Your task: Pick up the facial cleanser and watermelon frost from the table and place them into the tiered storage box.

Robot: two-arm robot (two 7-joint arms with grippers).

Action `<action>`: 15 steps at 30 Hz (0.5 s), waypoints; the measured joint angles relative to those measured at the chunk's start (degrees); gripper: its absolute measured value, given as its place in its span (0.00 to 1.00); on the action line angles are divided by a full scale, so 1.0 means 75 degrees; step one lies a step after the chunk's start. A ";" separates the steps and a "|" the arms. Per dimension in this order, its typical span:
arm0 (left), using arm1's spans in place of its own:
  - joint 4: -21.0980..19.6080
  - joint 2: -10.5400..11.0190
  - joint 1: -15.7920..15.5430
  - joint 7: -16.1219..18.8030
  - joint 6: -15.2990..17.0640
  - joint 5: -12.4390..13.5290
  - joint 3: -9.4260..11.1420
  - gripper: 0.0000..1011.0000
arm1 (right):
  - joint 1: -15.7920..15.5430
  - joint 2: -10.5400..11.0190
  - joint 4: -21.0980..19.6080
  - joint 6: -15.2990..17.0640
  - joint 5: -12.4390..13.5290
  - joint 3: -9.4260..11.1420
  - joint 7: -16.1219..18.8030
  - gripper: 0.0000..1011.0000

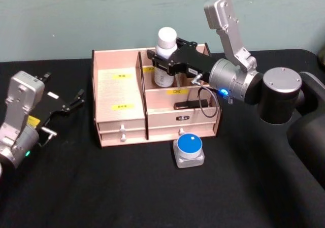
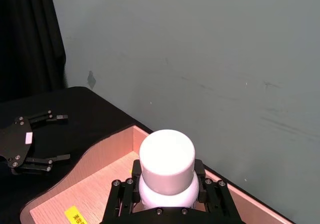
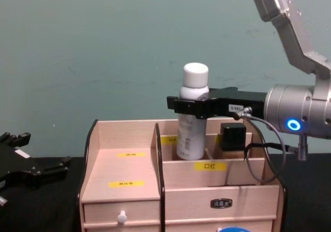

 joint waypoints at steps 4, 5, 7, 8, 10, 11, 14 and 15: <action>0.0000 0.0000 0.0000 0.0000 0.0000 0.0000 0.0000 1.00 | 0.0001 -0.0029 0.0085 -0.0015 -0.0020 0.0001 0.0015 0.60; 0.0000 0.0000 0.0000 0.0000 0.0000 0.0001 0.0000 1.00 | 0.0001 -0.0034 0.0099 -0.0017 -0.0024 0.0001 0.0020 0.60; 0.0000 0.0000 0.0000 0.0000 0.0000 0.0000 0.0000 1.00 | 0.0002 -0.0047 0.0132 -0.0025 -0.0035 0.0004 0.0026 0.60; 0.0000 0.0000 0.0000 0.0000 0.0000 0.0000 0.0000 1.00 | 0.0003 -0.0050 0.0143 -0.0027 -0.0038 0.0006 0.0028 0.60; 0.0000 0.0000 0.0000 0.0000 0.0000 0.0000 0.0000 1.00 | 0.0007 -0.0059 0.0171 -0.0037 -0.0044 0.0016 0.0037 0.60; 0.0000 0.0000 0.0001 0.0000 0.0000 0.0000 0.0000 1.00 | 0.0009 -0.0061 0.0181 -0.0041 -0.0045 0.0019 0.0043 0.60; 0.0000 0.0000 0.0001 0.0000 0.0000 0.0000 0.0000 1.00 | 0.0022 -0.0078 0.0245 -0.0053 -0.0046 0.0025 0.0064 0.60; 0.0000 0.0000 0.0000 0.0000 0.0000 0.0000 0.0000 1.00 | 0.0024 -0.0086 0.0280 -0.0059 -0.0049 0.0025 0.0070 0.60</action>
